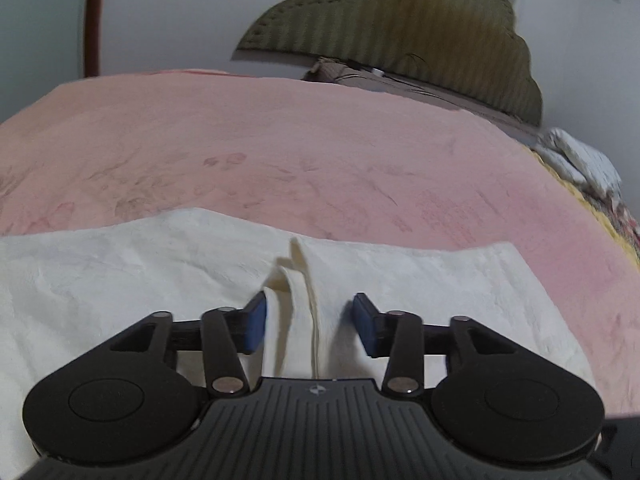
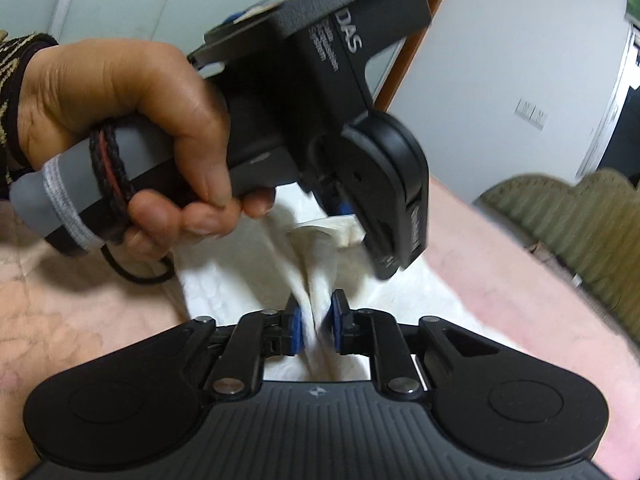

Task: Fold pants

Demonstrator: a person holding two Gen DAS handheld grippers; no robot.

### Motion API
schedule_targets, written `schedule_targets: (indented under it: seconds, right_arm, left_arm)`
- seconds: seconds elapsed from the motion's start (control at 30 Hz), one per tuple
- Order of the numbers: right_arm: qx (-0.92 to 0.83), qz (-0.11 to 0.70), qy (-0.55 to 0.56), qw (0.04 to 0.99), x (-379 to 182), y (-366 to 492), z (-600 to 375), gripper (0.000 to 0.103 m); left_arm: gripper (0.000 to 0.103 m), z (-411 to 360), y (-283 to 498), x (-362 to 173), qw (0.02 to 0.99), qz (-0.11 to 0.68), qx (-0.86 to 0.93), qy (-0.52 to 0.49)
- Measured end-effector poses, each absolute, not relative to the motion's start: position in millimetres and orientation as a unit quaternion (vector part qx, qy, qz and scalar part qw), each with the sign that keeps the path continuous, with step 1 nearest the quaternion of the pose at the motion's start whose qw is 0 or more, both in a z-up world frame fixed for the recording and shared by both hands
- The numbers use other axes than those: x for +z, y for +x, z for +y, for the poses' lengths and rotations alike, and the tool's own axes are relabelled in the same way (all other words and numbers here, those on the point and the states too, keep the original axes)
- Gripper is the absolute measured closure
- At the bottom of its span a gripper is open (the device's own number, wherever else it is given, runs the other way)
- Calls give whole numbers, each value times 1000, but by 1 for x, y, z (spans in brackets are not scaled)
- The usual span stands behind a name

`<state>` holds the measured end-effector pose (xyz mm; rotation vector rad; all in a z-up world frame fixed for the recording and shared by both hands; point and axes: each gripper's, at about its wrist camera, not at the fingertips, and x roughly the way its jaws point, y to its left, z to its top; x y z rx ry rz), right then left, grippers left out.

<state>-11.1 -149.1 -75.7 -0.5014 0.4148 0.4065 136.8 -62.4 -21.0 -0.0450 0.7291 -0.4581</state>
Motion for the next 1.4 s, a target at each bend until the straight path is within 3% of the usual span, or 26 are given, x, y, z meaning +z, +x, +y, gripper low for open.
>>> schedule_targets:
  seconds: [0.07,0.13,0.3,0.4,0.5,0.57,0.7,0.87,1.07,1.23,1.4]
  right_arm:
    - [207,208,-235,927,-71,-13,-150,84]
    - [239,213,-212,923,-59,-10,-162,75]
    - [288,204,-104,930,-27,-15,-205,73]
    - [233,220,-99,942,-32,0,-215,73]
    - [224,279,-131,925,-53,10,-204,73]
    - [227,267,-133,927,-53,4,-202,73]
    - [250,237,-79,935,-32,7,-208,73]
    - [250,236,-153,927,-45,2,-185,73]
    - [236,220,-221,920,-66,-3,-162,73]
    - [229,204,-199,931,-60,0,-167,95]
    - [240,202,-111,943,-47,1,-193,97]
  left_arm:
    - [51,-58,145,-21,907,363,-209,-38]
    - [64,-61,148,-19,914,362,-182,-15]
    - [59,-59,141,-17,938,322,-103,80]
    - [53,-53,137,-26,934,318,-77,146]
    - [33,-36,122,-32,928,317,-97,170]
    - [23,-23,112,-34,930,306,-93,180]
    - [23,3,109,-24,939,322,-75,99]
    - [23,26,107,-5,929,349,-112,-42]
    - [23,19,103,2,904,374,-179,-109]
    - [24,5,103,-4,863,412,-245,-161]
    - [25,-6,113,-22,805,461,-295,-228]
